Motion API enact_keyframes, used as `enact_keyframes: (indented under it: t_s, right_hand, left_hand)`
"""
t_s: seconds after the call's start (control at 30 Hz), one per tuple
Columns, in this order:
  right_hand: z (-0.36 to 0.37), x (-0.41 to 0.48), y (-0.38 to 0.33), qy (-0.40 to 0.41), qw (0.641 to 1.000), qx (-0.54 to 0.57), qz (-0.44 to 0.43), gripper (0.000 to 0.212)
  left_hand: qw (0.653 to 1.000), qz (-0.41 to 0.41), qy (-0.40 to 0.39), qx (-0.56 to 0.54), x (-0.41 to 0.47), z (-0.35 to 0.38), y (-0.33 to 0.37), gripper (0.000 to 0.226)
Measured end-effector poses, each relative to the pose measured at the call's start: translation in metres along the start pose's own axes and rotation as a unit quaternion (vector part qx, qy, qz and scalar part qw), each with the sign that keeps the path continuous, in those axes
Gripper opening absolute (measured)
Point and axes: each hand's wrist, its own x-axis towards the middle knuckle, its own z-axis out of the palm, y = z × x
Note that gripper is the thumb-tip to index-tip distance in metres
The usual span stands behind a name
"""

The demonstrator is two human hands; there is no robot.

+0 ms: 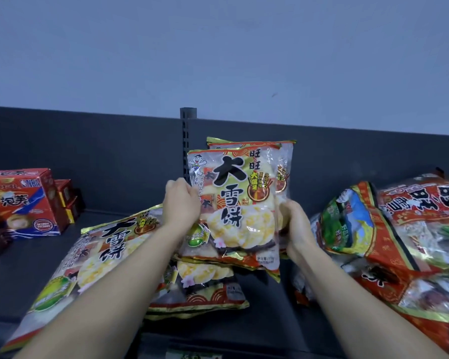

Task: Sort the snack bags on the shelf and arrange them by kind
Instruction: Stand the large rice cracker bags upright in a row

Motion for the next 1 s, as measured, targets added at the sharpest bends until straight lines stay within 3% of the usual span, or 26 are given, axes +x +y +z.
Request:
enact_keyframes:
  t_s: [0.17,0.3,0.43,0.5,0.57,0.63,0.7,0.8,0.9,1.0]
  right_hand:
    - [0.001,-0.003,-0.008,-0.07,0.992,-0.103,-0.027,0.096]
    - [-0.001,0.003,-0.007,0.008,0.987,-0.13,-0.091,0.089]
    - [0.002,0.004,-0.008,0.069,0.969,-0.177,-0.159,0.107]
    - [0.0,0.0,-0.011,0.081,0.958,-0.194,-0.197,0.105]
    - [-0.004,-0.003,-0.012,0.085,0.95,-0.214,-0.212,0.105]
    - [-0.008,-0.004,-0.011,0.081,0.949,-0.222,-0.21,0.107]
    - [-0.01,-0.004,-0.009,0.075,0.952,-0.217,-0.203,0.106]
    - [-0.011,-0.003,-0.008,0.065,0.959,-0.2,-0.192,0.106]
    - [-0.012,-0.002,-0.006,0.055,0.966,-0.177,-0.182,0.098]
    - [-0.014,0.0,-0.005,0.046,0.972,-0.156,-0.17,0.086]
  left_hand:
    - [0.999,0.03,-0.01,-0.013,0.003,0.006,0.003,0.022]
    - [0.994,0.036,-0.094,-0.051,0.01,0.001,0.0,0.033]
    - [0.988,-0.004,-0.15,0.041,0.022,0.001,-0.012,0.039]
    - [0.955,-0.007,-0.229,0.188,0.024,0.006,-0.026,0.039]
    - [0.872,0.001,-0.309,0.38,0.021,0.009,-0.039,0.048]
    - [0.809,-0.017,-0.318,0.494,0.02,0.01,-0.049,0.075]
    - [0.791,-0.049,-0.313,0.524,0.022,0.008,-0.058,0.107]
    - [0.802,-0.075,-0.316,0.501,0.027,0.006,-0.065,0.124]
    - [0.866,-0.119,-0.297,0.385,0.035,0.01,-0.07,0.123]
    - [0.918,-0.221,-0.236,0.229,0.039,0.006,-0.077,0.125]
